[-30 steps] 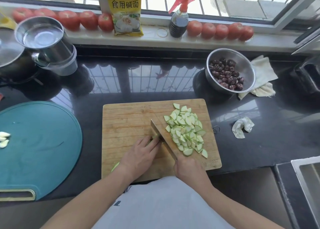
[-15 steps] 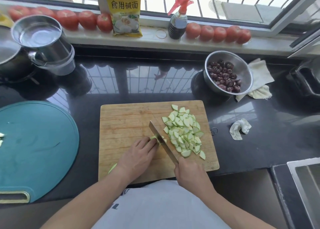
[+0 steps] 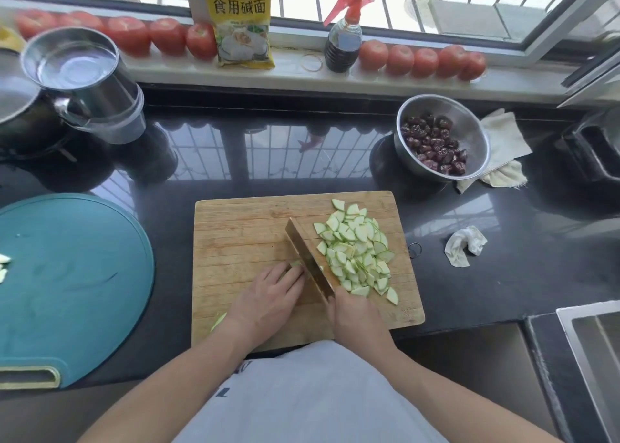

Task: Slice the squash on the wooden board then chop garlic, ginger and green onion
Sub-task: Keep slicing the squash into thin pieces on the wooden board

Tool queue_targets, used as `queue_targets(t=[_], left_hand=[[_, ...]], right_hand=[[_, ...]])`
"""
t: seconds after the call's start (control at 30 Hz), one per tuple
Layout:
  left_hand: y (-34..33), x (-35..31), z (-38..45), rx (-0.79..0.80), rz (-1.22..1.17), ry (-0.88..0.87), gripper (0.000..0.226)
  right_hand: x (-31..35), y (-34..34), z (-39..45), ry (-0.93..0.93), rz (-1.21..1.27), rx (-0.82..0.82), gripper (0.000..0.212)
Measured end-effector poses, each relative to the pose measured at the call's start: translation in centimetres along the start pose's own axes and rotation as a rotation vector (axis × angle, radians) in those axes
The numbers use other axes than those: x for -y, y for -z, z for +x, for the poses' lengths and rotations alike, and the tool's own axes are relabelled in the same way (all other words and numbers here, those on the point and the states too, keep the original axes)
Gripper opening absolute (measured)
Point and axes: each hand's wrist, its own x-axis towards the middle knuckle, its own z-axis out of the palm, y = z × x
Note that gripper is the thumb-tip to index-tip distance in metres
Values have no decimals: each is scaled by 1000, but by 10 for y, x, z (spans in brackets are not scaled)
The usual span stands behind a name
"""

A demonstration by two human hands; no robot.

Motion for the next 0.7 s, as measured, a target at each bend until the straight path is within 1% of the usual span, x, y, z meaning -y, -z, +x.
queue_targets(t=[0.1,0.2,0.37,0.6,0.7], left_hand=[[-1,0,-1,3,10,7,44],[-3,0,-1,9,-3,13,46],[-5,0,-1,13,-38,22,46],[-6,1,-1,-3,-56,18,46],[-6,0,1,-31,-48,11,42]], right_hand=[[-10,5,-13,39,91,-32,7],[-14,6,-21,59,2,33,10],[-13,6,-24,33,-75,79,13],[-13,0,-18,26,-98,78,14],[-3,-1,-2,13,-47,53,14]])
